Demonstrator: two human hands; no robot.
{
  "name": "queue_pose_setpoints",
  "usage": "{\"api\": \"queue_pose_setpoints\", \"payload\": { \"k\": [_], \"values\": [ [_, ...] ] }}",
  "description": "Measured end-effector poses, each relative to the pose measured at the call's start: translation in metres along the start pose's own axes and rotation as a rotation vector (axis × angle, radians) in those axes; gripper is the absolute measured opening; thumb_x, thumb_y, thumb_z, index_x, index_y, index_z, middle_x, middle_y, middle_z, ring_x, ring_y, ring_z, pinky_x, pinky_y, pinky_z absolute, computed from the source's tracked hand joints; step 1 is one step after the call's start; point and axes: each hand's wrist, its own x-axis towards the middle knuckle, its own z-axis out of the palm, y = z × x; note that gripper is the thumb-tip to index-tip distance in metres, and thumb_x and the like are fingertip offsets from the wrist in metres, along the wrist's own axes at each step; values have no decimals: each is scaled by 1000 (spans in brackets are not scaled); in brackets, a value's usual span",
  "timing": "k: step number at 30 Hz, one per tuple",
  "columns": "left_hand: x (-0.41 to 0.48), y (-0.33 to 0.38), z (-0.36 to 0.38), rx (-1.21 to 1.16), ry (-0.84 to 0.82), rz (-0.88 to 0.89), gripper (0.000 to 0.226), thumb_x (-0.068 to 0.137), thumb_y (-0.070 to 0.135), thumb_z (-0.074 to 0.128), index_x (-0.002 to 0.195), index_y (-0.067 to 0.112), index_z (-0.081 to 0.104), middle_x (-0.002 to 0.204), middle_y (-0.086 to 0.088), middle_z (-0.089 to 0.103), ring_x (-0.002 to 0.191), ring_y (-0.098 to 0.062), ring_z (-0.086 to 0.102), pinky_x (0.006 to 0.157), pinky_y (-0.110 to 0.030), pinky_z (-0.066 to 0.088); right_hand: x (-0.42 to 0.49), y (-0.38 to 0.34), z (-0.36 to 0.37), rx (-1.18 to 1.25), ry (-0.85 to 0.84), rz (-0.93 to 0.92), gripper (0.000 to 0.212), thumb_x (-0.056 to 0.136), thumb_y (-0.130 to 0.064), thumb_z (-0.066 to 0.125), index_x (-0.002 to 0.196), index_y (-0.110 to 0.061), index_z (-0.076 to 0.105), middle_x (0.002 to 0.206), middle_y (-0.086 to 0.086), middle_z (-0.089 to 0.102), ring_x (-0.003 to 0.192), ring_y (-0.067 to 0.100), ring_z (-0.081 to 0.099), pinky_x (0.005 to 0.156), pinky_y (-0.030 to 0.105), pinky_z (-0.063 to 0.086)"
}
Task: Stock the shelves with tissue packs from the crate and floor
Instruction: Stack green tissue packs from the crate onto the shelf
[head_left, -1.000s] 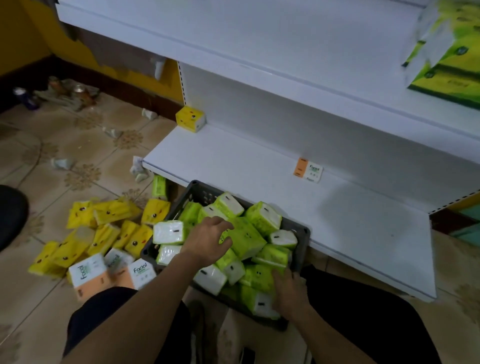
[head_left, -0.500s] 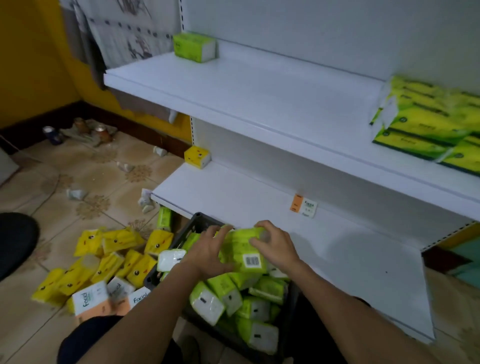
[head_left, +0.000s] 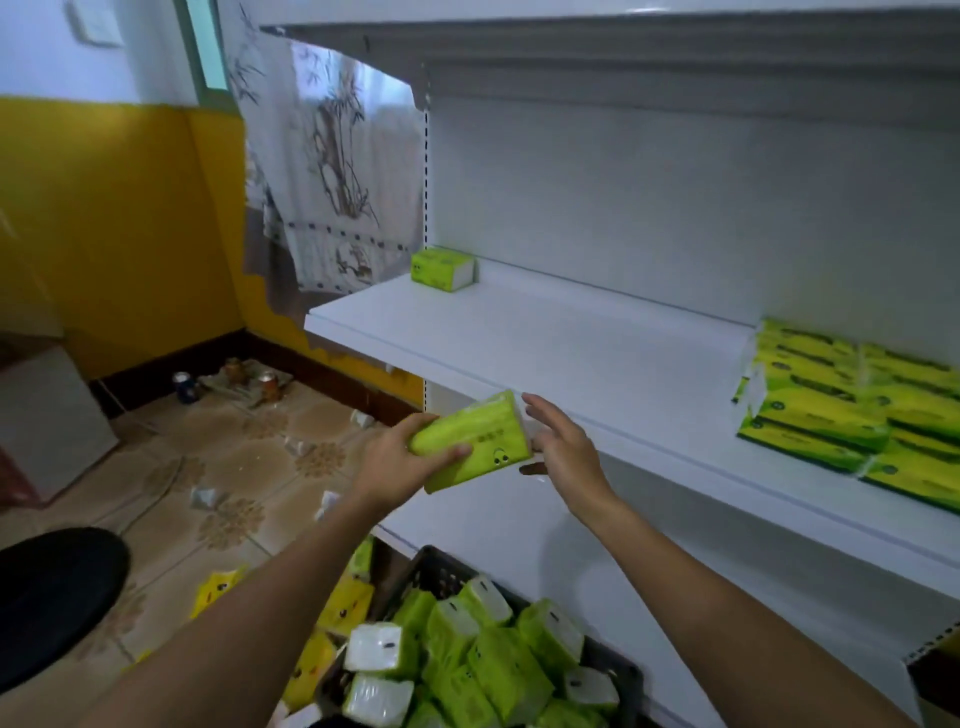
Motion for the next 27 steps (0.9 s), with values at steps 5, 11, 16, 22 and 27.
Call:
{"api": "queue_pose_setpoints", "payload": {
  "k": [5,11,16,22,27],
  "values": [
    [61,27,-32,0,-34,-41,79,38,72,69,103,29,56,98,3,59,89,-12,57,62,-20,43,43,-24,-4,-178,-88,-215,67,79,14,52,132,-26,47,119,-5,57,75,10,62,65,12,46],
    [130,37,-27,-133,84,-60,64,73,69,57,108,17,51,97,-5,59,93,-23,56,74,-33,44,106,-31,4,-305,91,-253,37,86,-9,62,120,-23,61,97,-7,64,66,-3,60,62,5,41],
    [174,3,-18,-129,137,35,38,96,44,35,102,18,62,102,-1,66,104,-22,55,77,-33,43,172,-8,15,-436,255,-40,39,95,-28,50,60,-11,53,60,8,52,62,28,54,58,32,43],
    [234,-48,-36,665,43,320,71,69,56,12,113,23,57,124,1,55,117,-20,45,96,-31,34,223,7,42,-5,318,90,27,96,-22,50,123,-17,49,91,17,59,52,29,62,37,29,52],
    [263,-81,-29,648,102,333,74,72,61,7,124,31,50,134,10,47,127,-11,36,108,-32,20,253,12,63,-243,155,-67,52,86,-25,66,134,-24,49,109,8,61,82,29,66,70,35,59]
  ]
}}
